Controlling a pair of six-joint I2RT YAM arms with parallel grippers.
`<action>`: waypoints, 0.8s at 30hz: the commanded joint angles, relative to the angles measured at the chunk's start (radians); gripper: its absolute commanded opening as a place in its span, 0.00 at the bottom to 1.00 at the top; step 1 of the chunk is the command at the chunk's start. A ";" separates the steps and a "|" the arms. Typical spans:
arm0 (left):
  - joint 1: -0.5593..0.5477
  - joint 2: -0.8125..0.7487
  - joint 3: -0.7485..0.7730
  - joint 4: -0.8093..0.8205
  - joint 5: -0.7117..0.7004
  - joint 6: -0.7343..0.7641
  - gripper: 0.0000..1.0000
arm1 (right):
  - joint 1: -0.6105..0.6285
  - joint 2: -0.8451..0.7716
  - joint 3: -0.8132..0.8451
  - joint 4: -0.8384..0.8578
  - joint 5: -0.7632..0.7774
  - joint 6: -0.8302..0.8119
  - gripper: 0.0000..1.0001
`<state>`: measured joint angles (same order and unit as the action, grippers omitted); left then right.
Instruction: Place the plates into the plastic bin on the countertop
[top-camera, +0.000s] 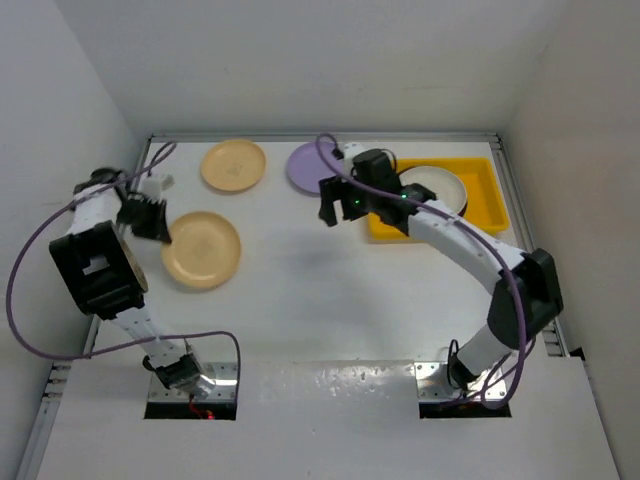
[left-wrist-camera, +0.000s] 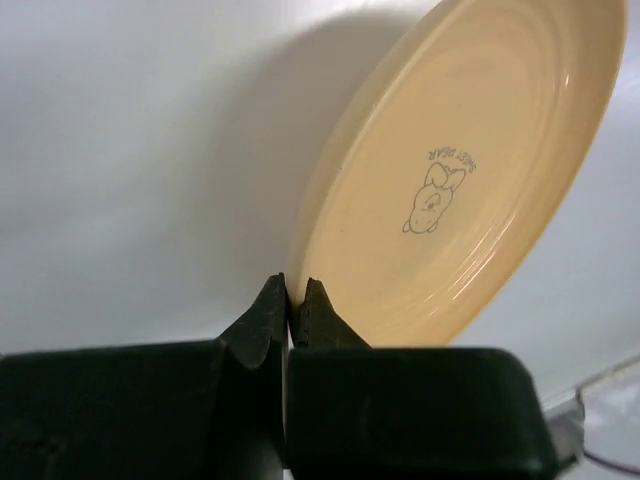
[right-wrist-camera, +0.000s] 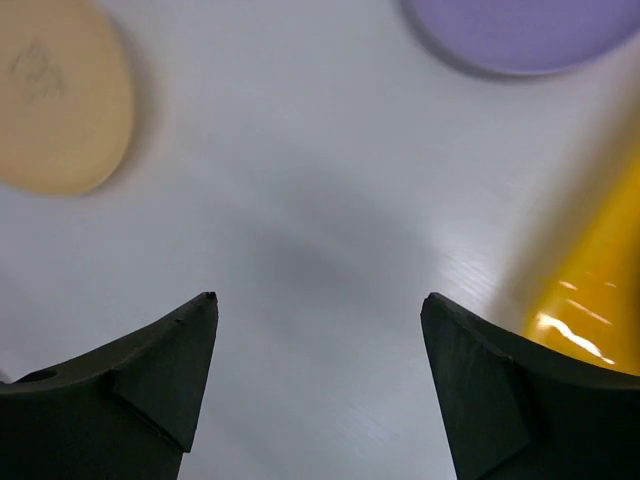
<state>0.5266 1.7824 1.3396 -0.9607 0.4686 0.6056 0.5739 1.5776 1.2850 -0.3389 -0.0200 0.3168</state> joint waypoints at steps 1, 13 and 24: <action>-0.239 -0.118 0.128 0.019 0.147 -0.159 0.00 | 0.072 0.117 0.107 0.110 -0.092 0.040 0.81; -0.586 -0.071 0.340 0.019 0.085 -0.343 0.00 | 0.072 0.213 0.168 0.145 -0.003 0.111 0.58; -0.617 -0.061 0.379 0.007 0.079 -0.333 0.99 | -0.067 0.179 0.120 0.160 0.072 0.263 0.00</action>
<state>-0.0807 1.7290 1.6779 -0.9386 0.5491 0.2794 0.6033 1.8240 1.4208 -0.2127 -0.0097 0.4896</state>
